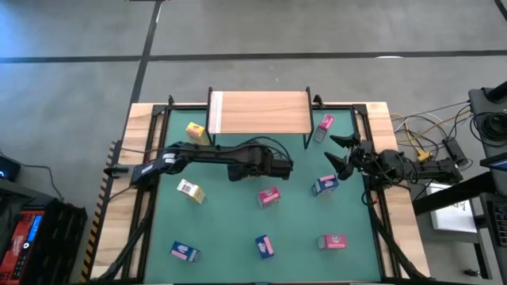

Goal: Stack cereal on shelf
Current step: Put the bottom right yellow cereal box on the shelf

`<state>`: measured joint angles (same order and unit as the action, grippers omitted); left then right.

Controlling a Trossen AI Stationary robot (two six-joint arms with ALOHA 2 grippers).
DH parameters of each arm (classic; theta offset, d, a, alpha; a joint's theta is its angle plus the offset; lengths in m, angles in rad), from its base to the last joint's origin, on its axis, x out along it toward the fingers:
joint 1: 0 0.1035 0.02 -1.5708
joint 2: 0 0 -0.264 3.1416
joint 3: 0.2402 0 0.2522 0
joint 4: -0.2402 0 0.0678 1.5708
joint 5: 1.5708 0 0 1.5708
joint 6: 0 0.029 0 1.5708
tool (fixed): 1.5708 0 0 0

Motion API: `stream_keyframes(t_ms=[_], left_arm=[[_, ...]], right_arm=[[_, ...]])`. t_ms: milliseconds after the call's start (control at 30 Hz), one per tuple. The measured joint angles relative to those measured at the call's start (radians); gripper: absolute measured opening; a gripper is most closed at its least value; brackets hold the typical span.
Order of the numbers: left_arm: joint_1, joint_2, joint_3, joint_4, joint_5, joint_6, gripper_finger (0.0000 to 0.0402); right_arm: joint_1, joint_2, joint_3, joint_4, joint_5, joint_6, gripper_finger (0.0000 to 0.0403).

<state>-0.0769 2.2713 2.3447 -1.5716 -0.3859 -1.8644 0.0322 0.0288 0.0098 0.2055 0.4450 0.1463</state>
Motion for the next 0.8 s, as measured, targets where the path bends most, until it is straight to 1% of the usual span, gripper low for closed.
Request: stream_keyframes(t_ms=[133, 233, 333, 467, 567, 800], left_arm=[[0.011, -0.037, 0.000, 0.000, -0.051, 0.076, 0.0267], [0.029, -0.072, -0.002, 0.000, -0.059, 0.146, 0.0267], [0.054, -0.120, -0.002, 0.000, -0.060, 0.253, 0.0267], [0.099, -0.187, -0.002, 0.000, -0.029, 0.395, 0.0267], [0.138, -0.232, -0.002, 0.000, 0.019, 0.492, 0.0267], [0.237, -0.274, -0.002, 0.000, 0.047, 0.635, 0.0267]], right_arm=[[0.000, 0.000, 0.000, 0.000, 0.000, 0.000, 0.0384], [0.000, 0.000, 0.000, 0.000, 0.000, 0.000, 0.0384], [0.000, 0.000, 0.000, 0.000, 0.000, 0.000, 0.0384], [0.000, 0.000, 0.000, 0.000, 0.000, 0.000, 0.0384], [0.000, 0.000, 0.000, 0.000, 0.000, 0.000, 0.0384], [0.000, 0.000, 0.000, 0.000, 0.000, 0.000, 0.0384]])
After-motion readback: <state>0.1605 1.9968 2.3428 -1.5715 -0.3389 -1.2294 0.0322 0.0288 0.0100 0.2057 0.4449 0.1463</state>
